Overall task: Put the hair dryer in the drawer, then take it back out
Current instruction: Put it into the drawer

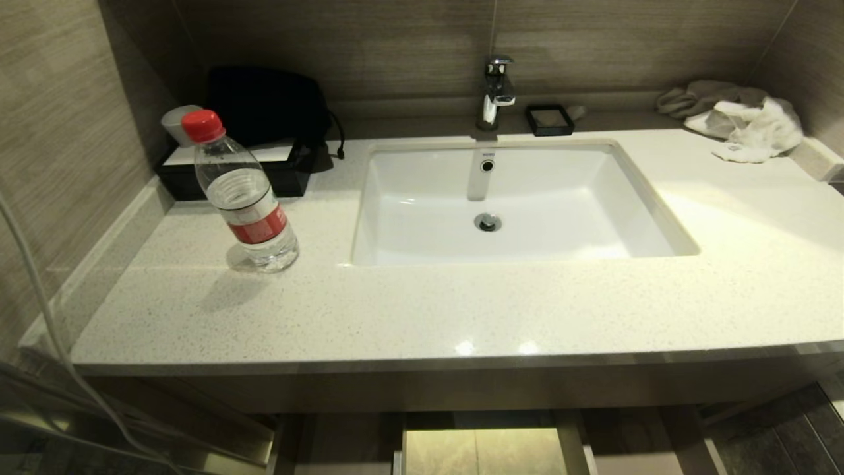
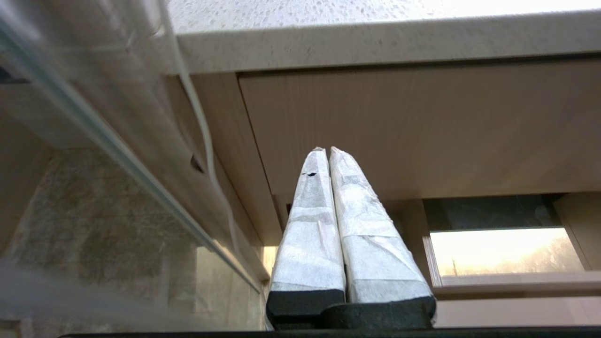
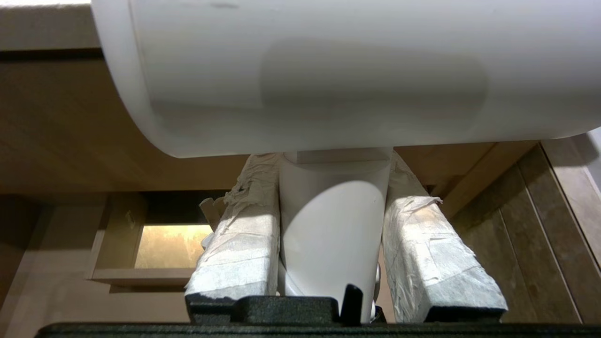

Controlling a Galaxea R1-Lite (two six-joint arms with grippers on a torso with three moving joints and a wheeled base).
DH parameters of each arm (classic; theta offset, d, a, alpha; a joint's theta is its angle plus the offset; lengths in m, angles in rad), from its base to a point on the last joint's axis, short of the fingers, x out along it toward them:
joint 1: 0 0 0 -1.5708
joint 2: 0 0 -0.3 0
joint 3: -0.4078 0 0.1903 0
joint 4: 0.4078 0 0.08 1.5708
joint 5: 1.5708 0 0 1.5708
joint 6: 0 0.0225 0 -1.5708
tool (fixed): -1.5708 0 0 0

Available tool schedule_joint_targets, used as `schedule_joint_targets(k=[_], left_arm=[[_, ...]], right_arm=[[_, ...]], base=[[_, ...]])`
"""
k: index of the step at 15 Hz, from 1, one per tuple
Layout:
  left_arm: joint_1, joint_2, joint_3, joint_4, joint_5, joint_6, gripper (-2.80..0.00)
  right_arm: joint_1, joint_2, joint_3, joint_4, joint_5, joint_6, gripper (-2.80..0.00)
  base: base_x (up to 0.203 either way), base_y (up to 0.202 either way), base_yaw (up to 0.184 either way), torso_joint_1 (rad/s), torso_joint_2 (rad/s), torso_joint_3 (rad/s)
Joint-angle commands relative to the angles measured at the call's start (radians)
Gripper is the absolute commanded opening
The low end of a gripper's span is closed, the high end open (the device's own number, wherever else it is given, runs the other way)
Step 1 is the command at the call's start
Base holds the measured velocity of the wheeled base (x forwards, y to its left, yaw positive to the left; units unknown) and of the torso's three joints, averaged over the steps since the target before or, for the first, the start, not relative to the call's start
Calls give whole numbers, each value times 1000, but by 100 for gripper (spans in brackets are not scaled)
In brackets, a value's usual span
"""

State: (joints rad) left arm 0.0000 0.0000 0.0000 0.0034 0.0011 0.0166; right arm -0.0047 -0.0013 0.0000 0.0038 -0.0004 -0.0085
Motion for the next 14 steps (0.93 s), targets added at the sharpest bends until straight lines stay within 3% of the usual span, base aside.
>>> schedule_joint_targets(k=[1, 14], left_arm=[[0, 0, 0, 0, 0, 0, -280], [0, 0, 0, 0, 0, 0, -280]], right_arm=[[0, 1, 2, 2, 0, -2, -280], [0, 1, 2, 2, 0, -2, -280]], base=[[0, 0, 0, -323, 239, -64], [0, 0, 0, -377, 225, -149]])
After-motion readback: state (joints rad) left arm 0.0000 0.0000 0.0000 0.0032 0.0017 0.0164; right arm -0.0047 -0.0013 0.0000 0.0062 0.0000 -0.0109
